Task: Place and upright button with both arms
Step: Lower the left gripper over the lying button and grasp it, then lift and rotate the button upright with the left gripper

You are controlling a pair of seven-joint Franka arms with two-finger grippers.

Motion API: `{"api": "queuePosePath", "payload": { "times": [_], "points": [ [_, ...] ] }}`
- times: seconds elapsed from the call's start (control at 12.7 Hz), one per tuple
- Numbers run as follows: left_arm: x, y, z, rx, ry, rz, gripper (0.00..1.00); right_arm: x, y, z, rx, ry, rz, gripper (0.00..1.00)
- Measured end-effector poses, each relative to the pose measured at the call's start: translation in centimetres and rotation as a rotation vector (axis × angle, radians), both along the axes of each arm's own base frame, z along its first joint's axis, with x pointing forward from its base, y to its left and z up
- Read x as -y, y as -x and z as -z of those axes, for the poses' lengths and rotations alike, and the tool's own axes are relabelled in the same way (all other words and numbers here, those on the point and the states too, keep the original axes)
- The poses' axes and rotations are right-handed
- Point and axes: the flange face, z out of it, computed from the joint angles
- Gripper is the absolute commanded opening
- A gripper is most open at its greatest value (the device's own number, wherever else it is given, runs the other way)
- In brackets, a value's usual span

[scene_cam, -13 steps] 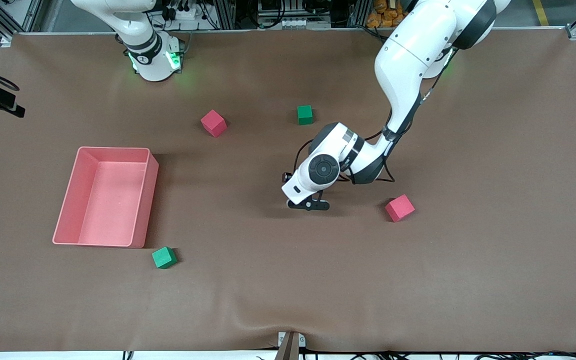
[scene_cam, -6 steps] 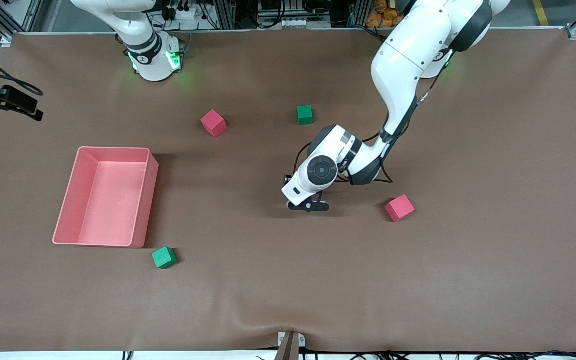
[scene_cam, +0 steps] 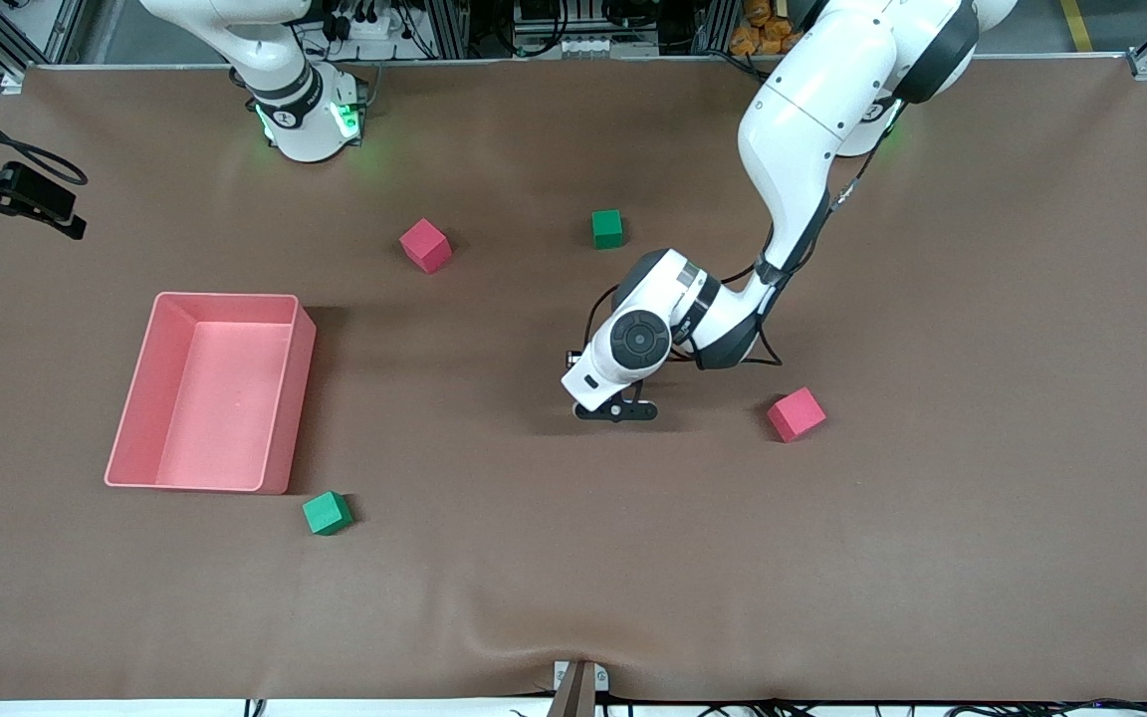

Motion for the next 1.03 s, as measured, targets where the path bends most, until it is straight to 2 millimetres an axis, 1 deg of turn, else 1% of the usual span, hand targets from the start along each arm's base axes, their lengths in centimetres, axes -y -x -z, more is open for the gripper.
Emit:
{"api": "queuePosePath", "payload": {
  "times": [0.16,0.24,0.39,0.55,0.79,0.95,1.03],
  "points": [
    [0.5,0.3,-0.1,-0.003,-0.011,-0.05,0.0,0.0,-0.4,0.6,-0.005,-0.002,-0.032,1.0],
    [1.2,0.8,-0.2,-0.002,-0.015,-0.071,0.0,0.0,-0.6,0.8,-0.006,-0.002,-0.036,1.0],
    [3.1,1.7,-1.1,0.011,-0.011,-0.098,0.0,0.1,-0.7,0.8,-0.004,-0.009,-0.033,1.0],
    [5.6,3.0,-2.9,0.06,-0.017,-0.098,0.0,0.4,-0.7,0.7,0.0,-0.022,-0.027,1.0],
    [10.3,6.3,-5.6,0.207,-0.063,-0.101,0.0,1.6,-0.5,0.8,-0.011,-0.024,-0.008,1.0],
    [12.8,8.7,-6.7,0.318,-0.088,-0.09,0.0,2.7,-0.3,0.8,-0.021,-0.025,0.012,1.0],
    [13.8,9.9,-6.8,0.383,-0.109,-0.078,0.0,3.0,-0.3,0.8,-0.021,-0.025,0.018,1.0]
  ]
}}
